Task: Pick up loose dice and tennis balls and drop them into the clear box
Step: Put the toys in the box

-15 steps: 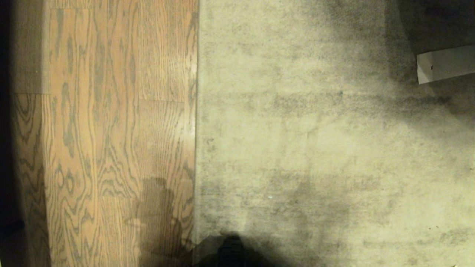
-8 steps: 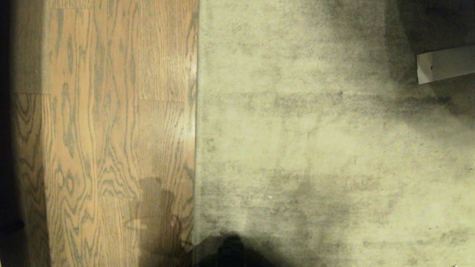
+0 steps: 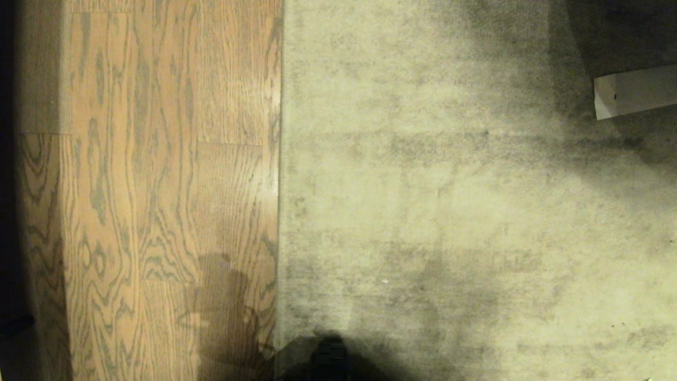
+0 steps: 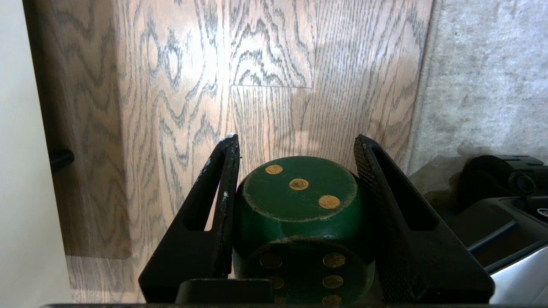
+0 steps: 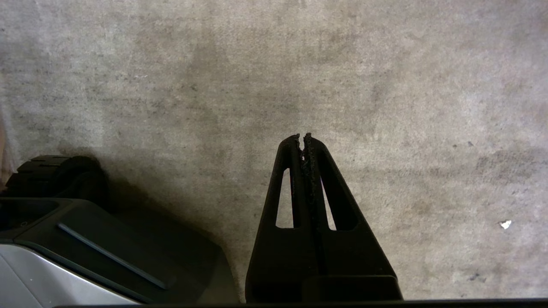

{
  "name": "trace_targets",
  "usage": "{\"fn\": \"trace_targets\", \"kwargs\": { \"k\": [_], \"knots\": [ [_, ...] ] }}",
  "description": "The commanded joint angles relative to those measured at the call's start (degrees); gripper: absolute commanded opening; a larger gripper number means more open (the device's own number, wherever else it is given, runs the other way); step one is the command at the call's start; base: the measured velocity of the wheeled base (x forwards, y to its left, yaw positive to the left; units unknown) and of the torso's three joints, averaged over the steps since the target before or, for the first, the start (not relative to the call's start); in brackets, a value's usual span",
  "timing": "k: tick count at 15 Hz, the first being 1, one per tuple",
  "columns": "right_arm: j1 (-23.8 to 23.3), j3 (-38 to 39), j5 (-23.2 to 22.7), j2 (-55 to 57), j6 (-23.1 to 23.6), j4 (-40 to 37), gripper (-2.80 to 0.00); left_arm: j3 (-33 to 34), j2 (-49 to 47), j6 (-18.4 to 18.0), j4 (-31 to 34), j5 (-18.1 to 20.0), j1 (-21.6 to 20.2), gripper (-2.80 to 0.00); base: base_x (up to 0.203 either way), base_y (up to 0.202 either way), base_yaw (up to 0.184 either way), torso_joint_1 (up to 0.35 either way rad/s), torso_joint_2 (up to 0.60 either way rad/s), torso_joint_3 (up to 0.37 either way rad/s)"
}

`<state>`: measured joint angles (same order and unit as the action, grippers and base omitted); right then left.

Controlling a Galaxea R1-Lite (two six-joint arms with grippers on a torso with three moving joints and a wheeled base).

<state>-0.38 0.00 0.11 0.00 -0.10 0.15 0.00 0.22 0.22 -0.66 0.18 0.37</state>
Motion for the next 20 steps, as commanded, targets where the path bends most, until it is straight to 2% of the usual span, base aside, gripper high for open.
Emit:
{"fn": "trace_targets", "kwargs": {
  "k": [1,20],
  "knots": [
    [-0.06,0.00,0.02,-0.02,0.01,0.03,-2.80,0.09,-0.13,0.05,-0.04,-0.01,0.07,-2.80,0.000,0.000,0.000,0.000,0.00,0.000],
    [-0.06,0.00,0.00,0.00,0.01,0.03,-2.80,0.09,-0.13,0.07,-0.04,-0.01,0.06,-2.80,0.000,0.000,0.000,0.000,0.00,0.002]
  ]
}}
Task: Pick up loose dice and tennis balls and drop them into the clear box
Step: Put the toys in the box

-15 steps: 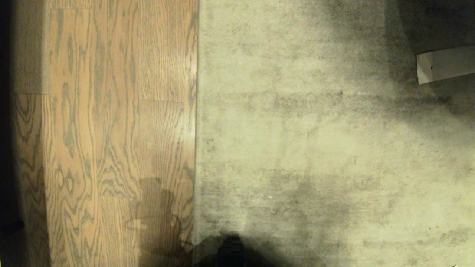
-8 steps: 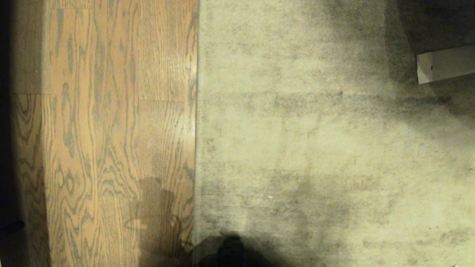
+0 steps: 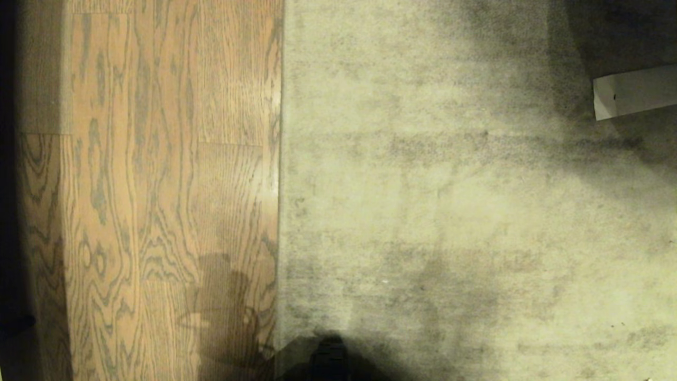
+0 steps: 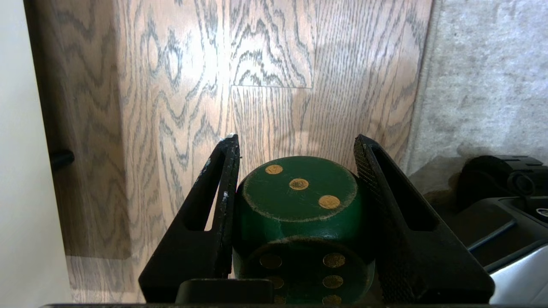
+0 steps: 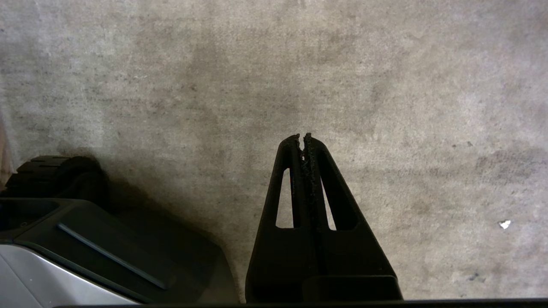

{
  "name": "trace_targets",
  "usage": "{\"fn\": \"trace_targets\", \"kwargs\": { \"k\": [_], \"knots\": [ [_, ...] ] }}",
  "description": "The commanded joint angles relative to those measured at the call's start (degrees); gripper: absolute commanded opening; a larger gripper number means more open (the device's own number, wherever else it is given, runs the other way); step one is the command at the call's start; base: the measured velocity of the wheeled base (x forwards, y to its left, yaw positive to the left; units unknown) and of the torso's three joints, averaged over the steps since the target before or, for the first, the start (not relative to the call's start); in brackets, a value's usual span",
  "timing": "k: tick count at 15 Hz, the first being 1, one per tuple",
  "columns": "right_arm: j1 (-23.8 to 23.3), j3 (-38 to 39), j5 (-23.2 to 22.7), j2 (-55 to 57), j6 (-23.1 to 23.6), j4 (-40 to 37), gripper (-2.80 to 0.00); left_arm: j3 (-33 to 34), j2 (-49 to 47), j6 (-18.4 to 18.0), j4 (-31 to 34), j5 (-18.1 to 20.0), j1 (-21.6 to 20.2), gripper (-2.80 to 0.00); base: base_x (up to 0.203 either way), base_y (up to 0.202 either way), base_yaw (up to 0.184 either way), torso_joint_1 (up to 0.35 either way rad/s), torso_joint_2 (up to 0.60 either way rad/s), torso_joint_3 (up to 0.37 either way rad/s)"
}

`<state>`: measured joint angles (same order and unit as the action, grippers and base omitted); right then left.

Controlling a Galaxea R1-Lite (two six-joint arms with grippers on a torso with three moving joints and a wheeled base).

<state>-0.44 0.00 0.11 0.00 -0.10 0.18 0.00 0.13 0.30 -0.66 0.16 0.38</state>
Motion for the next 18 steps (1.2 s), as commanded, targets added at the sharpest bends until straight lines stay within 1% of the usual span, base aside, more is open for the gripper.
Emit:
{"fn": "trace_targets", "kwargs": {
  "k": [1,4,18],
  "knots": [
    [0.08,0.00,-0.01,0.00,0.01,-0.01,-2.80,0.09,-0.05,0.06,-0.04,0.02,0.05,-2.80,0.000,0.000,0.000,0.005,0.00,0.033],
    [0.00,0.00,0.06,0.00,0.01,-0.01,-2.80,0.09,-0.05,0.14,-0.04,0.02,0.06,-2.80,0.000,0.000,0.000,0.001,0.00,0.113],
    [0.00,0.00,-0.02,0.00,0.01,-0.01,-2.80,0.09,-0.05,0.41,-0.04,-0.16,0.04,-2.80,0.000,0.000,0.000,0.002,0.00,0.199]
  ]
}}
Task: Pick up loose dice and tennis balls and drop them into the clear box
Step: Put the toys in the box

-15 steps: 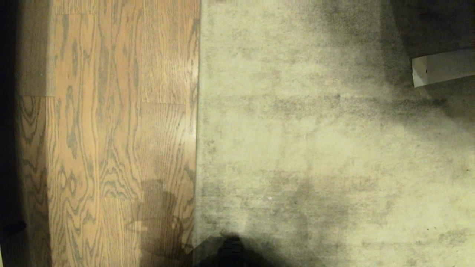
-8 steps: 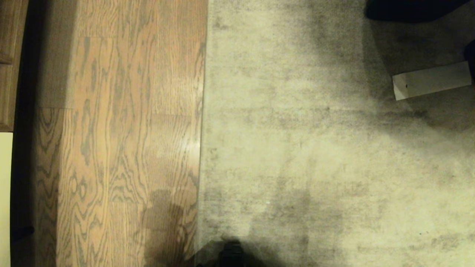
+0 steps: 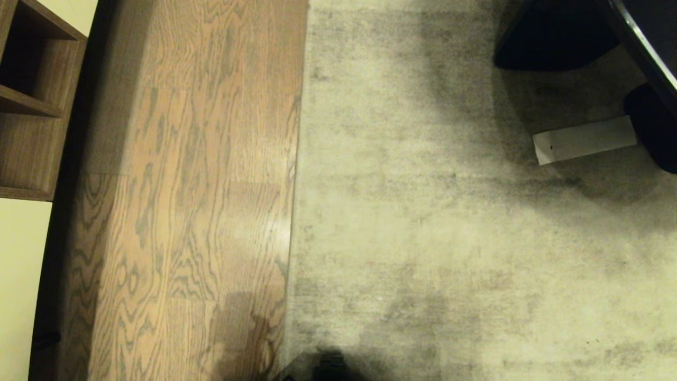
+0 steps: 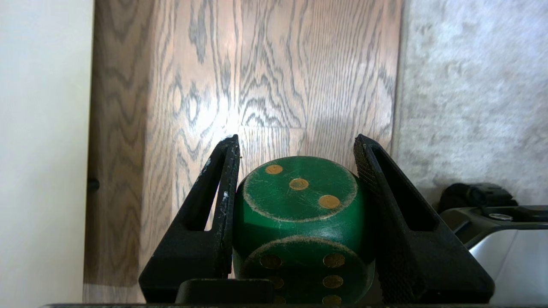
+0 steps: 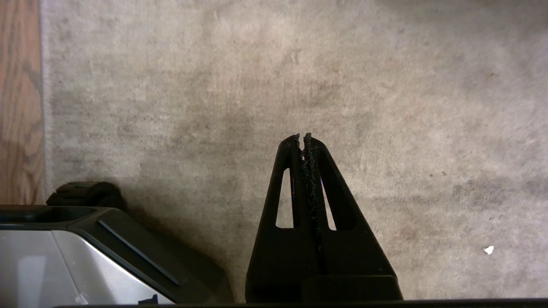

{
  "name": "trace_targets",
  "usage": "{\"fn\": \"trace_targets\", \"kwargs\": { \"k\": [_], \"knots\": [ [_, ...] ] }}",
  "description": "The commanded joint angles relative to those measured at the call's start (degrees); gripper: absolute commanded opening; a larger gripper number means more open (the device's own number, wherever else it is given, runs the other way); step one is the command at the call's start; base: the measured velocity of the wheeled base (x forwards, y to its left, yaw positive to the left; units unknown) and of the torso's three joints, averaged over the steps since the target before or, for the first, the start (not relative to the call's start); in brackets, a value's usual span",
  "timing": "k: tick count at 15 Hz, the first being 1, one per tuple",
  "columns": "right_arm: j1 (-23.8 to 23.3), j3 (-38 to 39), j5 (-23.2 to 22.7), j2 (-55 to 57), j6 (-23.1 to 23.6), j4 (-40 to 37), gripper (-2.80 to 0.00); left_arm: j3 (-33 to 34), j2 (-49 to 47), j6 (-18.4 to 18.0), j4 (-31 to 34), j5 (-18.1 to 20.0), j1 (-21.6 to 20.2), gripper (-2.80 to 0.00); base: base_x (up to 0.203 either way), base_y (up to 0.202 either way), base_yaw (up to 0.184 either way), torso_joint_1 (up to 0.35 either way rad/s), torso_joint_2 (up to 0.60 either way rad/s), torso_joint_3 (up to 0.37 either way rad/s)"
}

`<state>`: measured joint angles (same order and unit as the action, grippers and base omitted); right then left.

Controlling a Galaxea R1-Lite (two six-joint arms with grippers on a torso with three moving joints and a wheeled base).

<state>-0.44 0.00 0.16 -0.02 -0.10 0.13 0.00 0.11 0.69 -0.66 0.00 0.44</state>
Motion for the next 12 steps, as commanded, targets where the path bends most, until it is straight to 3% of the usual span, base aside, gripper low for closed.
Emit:
{"fn": "trace_targets", "kwargs": {
  "k": [1,12],
  "knots": [
    [0.00,0.00,0.00,0.02,0.01,0.04,-2.80,0.09,-0.02,0.01,-0.04,0.00,0.00,-2.80,0.000,0.000,0.000,0.002,0.00,0.206],
    [0.00,0.00,0.02,0.02,0.01,0.04,-2.80,0.09,-0.02,0.01,-0.04,0.00,0.00,-2.80,0.000,0.000,0.000,0.003,0.00,0.205]
  ]
}}
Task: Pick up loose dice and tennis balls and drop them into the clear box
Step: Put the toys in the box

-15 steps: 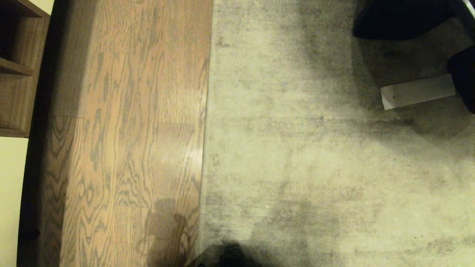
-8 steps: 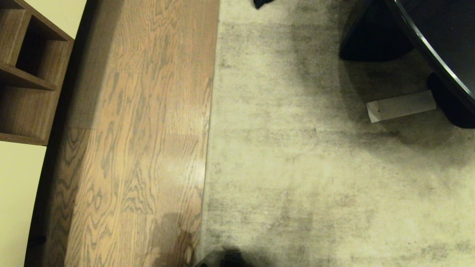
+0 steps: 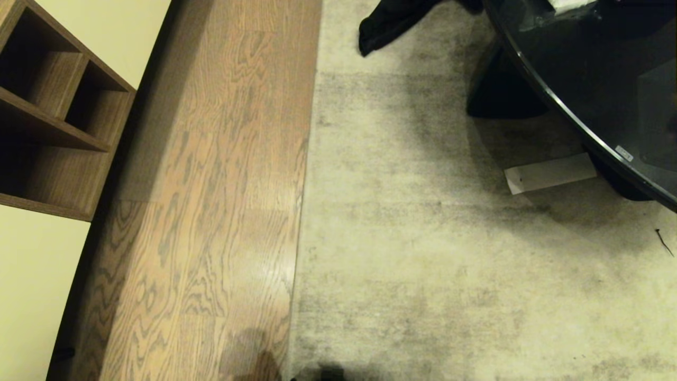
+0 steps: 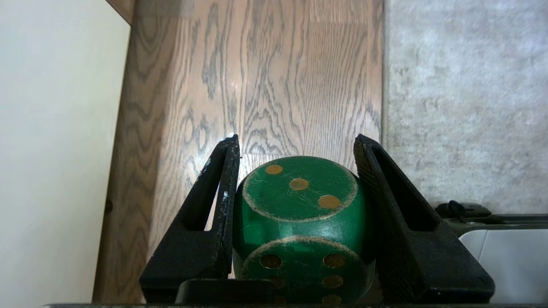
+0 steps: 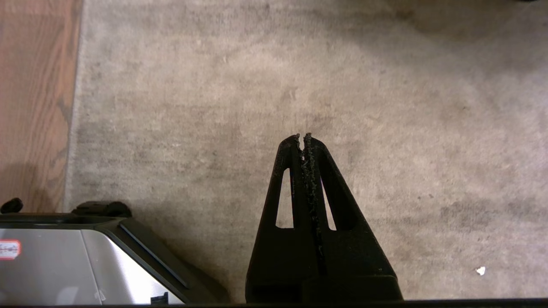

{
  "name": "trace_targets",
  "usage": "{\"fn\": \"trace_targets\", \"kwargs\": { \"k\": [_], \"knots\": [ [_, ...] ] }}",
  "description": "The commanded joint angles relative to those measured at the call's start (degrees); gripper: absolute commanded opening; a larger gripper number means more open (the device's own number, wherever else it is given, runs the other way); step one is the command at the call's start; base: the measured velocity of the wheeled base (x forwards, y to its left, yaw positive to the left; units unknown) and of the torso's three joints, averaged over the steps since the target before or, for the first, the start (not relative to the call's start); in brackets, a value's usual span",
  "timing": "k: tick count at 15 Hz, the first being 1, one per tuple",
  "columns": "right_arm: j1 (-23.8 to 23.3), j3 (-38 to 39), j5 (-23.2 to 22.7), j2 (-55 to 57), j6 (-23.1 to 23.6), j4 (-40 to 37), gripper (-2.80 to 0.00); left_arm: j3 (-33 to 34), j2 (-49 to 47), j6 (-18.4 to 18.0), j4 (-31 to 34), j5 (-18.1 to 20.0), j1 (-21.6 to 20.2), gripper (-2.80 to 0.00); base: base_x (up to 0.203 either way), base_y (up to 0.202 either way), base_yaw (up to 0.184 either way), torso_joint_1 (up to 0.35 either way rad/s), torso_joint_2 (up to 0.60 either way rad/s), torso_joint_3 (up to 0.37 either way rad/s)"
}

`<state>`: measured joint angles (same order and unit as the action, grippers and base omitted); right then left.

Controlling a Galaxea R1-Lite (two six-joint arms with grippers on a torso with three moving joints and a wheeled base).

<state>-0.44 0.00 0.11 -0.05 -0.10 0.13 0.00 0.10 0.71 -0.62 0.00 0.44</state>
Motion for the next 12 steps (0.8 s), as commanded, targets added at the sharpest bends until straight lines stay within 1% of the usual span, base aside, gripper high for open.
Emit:
{"fn": "trace_targets", "kwargs": {
  "k": [1,12],
  "knots": [
    [0.00,0.00,-0.02,0.05,0.01,0.04,-2.80,0.09,-0.01,0.00,-0.07,0.00,0.00,-2.80,0.000,0.000,0.000,0.001,0.01,0.202],
    [0.00,0.00,0.04,0.05,0.01,0.04,-2.80,0.09,-0.01,0.00,-0.08,0.00,0.00,-2.80,0.000,0.000,0.000,0.001,0.00,0.204]
  ]
}}
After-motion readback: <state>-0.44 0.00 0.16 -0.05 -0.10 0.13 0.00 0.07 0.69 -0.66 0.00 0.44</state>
